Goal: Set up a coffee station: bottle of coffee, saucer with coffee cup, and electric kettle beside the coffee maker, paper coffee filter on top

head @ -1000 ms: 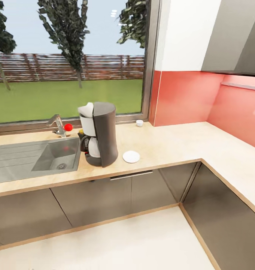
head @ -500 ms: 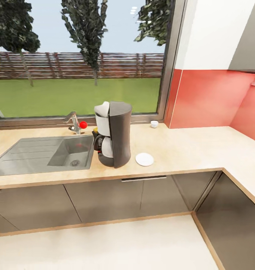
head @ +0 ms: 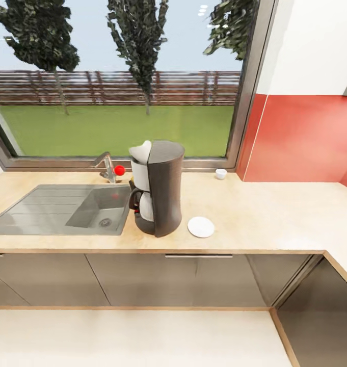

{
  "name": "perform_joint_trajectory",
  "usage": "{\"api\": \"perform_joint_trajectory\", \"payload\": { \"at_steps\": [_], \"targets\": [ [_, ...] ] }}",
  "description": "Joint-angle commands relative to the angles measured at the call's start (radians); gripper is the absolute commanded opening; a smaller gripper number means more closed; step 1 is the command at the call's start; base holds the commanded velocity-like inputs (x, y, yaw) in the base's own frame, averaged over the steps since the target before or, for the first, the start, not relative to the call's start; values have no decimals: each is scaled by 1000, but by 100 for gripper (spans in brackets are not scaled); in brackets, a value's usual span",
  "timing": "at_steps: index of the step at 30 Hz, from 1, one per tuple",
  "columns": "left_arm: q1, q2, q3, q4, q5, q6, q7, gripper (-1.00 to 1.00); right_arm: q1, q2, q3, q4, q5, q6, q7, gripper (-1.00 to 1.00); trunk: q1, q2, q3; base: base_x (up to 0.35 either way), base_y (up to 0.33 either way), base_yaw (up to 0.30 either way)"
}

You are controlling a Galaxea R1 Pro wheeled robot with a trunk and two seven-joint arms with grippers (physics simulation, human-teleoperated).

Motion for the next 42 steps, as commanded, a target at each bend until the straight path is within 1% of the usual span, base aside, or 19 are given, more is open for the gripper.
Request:
{"api": "perform_joint_trajectory", "payload": {
  "at_steps": [1,12,17,28,37,42],
  "targets": [
    [0,0,9,-2,-10,5,7,100,-1,-1,9,0,-10,-3,-1,100,1,-2,-2,20,-313,19],
    [0,-5,8,-2,-9,-1,15,100,-1,1,8,0,-12,-2,-6,100,1,-2,-2,-34,-289,3],
    [0,2,11,-4,-10,-4,14,100,-1,1,8,0,-12,-2,-6,100,1,-2,-2,-15,-36,0],
    [-1,-2,11,-6,-11,-4,14,100,-1,1,8,0,-12,-2,-8,100,1,-2,-2,-18,-1,0],
    [-1,1,10,-7,-11,-9,13,100,-1,2,8,0,-15,-4,-8,100,1,-2,-2,-236,0,0],
    [0,4,7,-7,-10,-38,12,100,-1,2,8,0,-17,-5,-8,100,1,-2,3,-182,0,0]
  ]
}}
